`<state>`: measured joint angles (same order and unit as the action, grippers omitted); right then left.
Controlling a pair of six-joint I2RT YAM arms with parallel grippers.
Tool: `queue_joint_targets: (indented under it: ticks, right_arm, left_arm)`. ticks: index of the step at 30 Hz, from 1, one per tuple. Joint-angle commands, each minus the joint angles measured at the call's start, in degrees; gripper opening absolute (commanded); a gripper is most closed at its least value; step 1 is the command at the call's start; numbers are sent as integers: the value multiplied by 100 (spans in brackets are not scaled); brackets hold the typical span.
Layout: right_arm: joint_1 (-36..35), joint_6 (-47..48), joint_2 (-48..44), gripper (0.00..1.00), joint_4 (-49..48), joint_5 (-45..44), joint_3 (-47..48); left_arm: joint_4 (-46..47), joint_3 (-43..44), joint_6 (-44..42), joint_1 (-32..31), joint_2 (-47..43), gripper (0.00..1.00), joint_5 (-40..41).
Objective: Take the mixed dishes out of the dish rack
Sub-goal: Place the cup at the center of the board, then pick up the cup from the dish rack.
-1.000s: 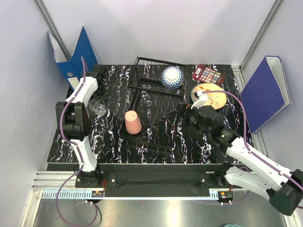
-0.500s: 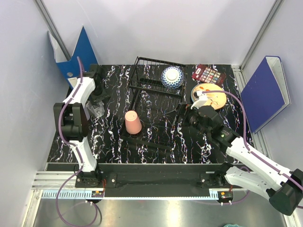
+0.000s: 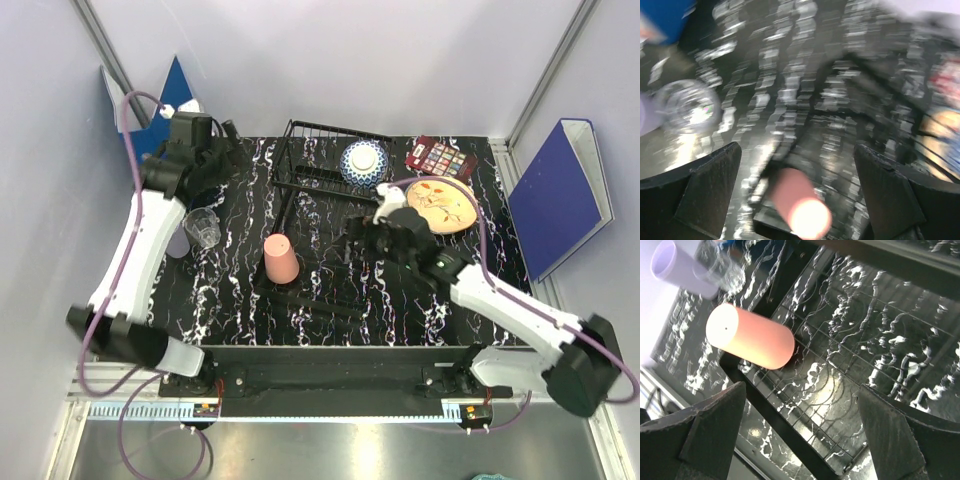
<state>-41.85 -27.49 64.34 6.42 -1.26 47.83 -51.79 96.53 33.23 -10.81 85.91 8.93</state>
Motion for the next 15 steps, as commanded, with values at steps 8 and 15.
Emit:
queue_joint_targets:
  ticks: [8,15]
  right_arm:
    - [-1282,1254,1950,100,176,-401,1913]
    - [-1546,1492,2846,100,228,-489,2643]
  left_arm:
    - [1057,-1786,271,-976,-2367,99,390]
    - [1066,-2428,69,-1029,-3185,99,707]
